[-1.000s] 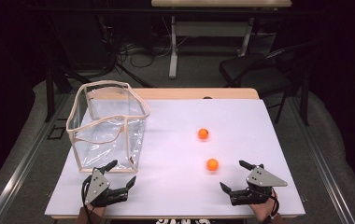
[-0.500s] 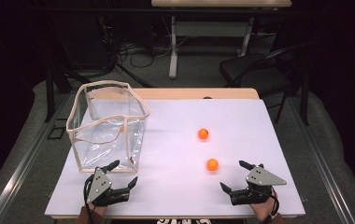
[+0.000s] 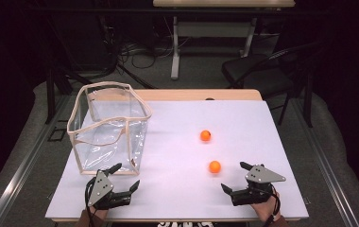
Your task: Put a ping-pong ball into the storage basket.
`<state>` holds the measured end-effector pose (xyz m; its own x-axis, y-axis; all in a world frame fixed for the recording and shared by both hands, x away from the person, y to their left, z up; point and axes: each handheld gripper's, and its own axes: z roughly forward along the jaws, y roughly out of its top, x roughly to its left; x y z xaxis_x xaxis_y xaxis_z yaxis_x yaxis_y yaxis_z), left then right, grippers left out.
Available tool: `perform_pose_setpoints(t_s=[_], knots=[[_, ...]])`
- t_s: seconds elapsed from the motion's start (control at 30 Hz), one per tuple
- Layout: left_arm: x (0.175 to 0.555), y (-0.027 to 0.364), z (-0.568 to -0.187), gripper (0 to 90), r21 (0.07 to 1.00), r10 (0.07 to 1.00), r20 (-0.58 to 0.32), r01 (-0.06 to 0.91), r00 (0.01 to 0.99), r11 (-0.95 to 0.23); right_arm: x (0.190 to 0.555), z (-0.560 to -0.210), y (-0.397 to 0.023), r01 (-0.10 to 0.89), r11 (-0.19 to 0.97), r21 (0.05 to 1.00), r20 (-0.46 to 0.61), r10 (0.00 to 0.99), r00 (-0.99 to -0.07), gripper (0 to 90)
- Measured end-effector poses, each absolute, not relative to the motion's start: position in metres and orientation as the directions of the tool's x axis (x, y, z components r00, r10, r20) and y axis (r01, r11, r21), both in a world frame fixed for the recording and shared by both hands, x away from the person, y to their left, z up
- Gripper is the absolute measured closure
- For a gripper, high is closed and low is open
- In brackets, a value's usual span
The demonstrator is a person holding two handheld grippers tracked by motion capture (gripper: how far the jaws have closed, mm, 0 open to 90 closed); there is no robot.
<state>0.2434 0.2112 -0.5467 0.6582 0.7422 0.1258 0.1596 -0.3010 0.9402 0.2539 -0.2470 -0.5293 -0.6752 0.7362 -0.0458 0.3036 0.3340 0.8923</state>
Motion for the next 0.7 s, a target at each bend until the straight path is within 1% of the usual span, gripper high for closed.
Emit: perform_pose_setpoints(t_s=[0.23, 0.7], knots=[[0.245, 0.209, -0.547, 15.8, 0.936, 0.736, 0.127, 0.164, 0.665, -0.31, 0.261, -0.526, -0.242, 0.335, 0.351, 0.875, -0.032, 0.731, -0.681, 0.0], [0.247, 0.208, -0.548, 15.8, 0.933, 0.732, 0.13, 0.166, 0.669, -0.319, 0.28, -0.526, -0.227, 0.358, 0.384, 0.851, -0.023, 0.708, -0.706, 0.0]])
